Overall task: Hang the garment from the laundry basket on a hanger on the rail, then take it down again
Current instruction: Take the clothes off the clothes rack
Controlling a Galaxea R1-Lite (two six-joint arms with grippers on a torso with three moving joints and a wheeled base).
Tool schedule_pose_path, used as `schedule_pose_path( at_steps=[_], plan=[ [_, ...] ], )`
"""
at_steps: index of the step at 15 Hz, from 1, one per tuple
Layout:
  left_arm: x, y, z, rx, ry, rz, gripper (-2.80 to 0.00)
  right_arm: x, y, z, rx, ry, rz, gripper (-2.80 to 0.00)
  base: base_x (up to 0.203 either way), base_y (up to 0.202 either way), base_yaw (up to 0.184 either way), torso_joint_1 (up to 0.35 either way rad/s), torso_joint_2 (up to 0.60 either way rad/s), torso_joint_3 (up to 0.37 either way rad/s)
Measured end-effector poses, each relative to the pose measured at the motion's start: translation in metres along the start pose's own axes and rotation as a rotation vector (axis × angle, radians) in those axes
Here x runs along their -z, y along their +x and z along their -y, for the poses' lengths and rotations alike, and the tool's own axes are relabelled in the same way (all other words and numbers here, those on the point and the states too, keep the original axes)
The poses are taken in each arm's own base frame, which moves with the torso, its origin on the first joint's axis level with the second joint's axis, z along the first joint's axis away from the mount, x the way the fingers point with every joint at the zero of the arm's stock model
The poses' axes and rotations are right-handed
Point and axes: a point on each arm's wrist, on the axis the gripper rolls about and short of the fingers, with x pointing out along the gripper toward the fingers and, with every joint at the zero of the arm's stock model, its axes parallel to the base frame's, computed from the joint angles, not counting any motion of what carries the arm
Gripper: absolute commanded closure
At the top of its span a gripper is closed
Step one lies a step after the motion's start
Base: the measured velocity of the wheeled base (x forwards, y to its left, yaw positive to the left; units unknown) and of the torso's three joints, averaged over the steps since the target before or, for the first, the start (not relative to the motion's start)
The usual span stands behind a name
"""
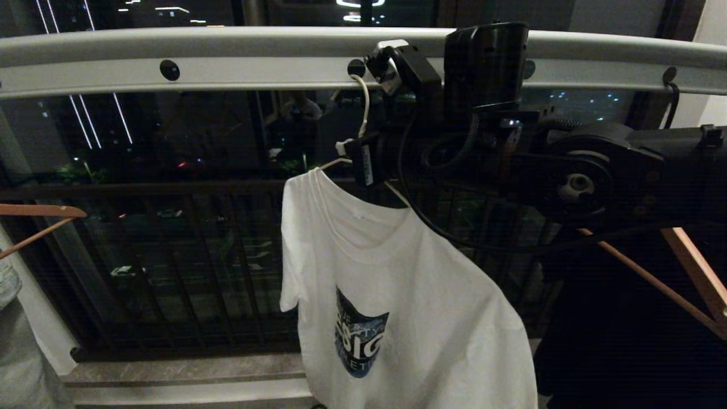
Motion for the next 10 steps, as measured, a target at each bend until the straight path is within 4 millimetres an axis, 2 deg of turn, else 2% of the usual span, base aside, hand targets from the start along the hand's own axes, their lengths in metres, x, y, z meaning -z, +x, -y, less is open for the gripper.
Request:
schedule_pose_path(
  at_steps=[10],
  plan=[
    [0.0, 0.0, 0.0, 0.0, 0.0, 0.0, 0.0, -0.0053, -0.0075, 0.0, 0.025, -0.001, 0.01, 0.0, 0.0, 0.0, 0.0, 0.0, 0.0, 0.0]
  ],
)
